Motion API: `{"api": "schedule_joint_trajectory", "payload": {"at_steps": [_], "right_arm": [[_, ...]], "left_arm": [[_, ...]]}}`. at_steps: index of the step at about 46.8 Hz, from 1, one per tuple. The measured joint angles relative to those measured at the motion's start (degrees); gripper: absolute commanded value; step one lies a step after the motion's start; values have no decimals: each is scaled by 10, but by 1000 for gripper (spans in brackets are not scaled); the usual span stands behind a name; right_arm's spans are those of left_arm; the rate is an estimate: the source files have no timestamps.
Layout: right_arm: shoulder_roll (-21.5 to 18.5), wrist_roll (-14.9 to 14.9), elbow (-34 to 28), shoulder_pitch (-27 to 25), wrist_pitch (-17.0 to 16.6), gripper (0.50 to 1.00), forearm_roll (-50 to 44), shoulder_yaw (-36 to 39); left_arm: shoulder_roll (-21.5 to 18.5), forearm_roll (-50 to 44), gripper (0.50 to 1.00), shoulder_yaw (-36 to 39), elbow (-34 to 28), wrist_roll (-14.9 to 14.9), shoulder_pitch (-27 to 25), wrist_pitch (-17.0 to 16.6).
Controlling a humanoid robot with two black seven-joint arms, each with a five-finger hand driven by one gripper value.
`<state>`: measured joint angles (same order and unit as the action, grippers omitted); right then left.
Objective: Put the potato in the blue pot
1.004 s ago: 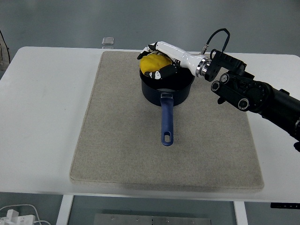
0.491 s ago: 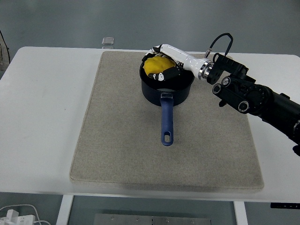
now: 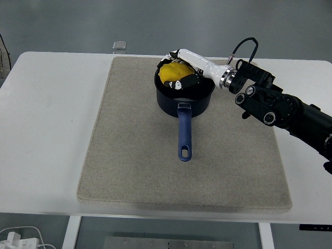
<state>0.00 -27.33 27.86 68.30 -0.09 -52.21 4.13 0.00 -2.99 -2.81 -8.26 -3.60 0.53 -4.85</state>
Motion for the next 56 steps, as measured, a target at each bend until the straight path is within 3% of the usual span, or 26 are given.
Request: {"api": "schedule_joint_trajectory", "payload": {"at_steps": [35, 56], "right_arm": [[8, 0, 2, 6, -1, 915, 22, 1], [51, 1, 4, 11, -8, 915, 37, 26]], "left_arm": [[0, 0, 999, 0, 0, 0, 0, 0], [0, 0, 999, 0, 0, 0, 0, 0]]}}
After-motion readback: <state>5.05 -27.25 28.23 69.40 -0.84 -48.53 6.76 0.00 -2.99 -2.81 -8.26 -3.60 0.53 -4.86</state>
